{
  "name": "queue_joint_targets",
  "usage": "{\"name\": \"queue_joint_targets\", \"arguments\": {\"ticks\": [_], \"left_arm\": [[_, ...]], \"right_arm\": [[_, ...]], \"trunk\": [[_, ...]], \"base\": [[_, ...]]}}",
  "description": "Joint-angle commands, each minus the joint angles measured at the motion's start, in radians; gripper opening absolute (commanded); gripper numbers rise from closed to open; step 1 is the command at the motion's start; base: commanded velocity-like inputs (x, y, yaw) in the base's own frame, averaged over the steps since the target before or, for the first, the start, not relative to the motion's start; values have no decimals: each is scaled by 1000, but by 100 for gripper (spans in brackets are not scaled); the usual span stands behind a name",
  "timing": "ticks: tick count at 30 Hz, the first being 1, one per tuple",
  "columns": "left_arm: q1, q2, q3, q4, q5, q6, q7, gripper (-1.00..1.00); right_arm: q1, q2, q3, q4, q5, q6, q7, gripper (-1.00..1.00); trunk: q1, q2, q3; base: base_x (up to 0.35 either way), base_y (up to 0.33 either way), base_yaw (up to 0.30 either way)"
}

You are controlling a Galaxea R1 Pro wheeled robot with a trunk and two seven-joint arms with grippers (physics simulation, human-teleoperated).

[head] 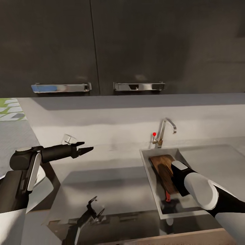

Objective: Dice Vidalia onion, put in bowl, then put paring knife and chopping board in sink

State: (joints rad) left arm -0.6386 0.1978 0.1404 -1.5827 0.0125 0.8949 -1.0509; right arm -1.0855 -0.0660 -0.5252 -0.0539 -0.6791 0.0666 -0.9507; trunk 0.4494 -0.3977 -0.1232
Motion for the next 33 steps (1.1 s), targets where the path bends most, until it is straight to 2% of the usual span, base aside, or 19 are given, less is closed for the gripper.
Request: {"name": "queue_joint_targets", "arguments": {"ticks": [1, 8, 33], "left_arm": [[-1, 0, 1, 0, 1, 9, -3, 100], [-1, 0, 1, 0, 1, 9, -3, 100], [-1, 0, 1, 0, 1, 9, -3, 100]], "right_arm": [[-1, 0, 7, -1, -5, 7, 0, -100], [-1, 0, 7, 8, -5, 7, 23, -100], [-1, 0, 7, 18, -5, 7, 24, -100]], "trunk": [[1, -2, -4], [1, -2, -15], [1, -2, -55]], "base": [[0, 0, 0], [0, 0, 0], [0, 0, 0]]}}
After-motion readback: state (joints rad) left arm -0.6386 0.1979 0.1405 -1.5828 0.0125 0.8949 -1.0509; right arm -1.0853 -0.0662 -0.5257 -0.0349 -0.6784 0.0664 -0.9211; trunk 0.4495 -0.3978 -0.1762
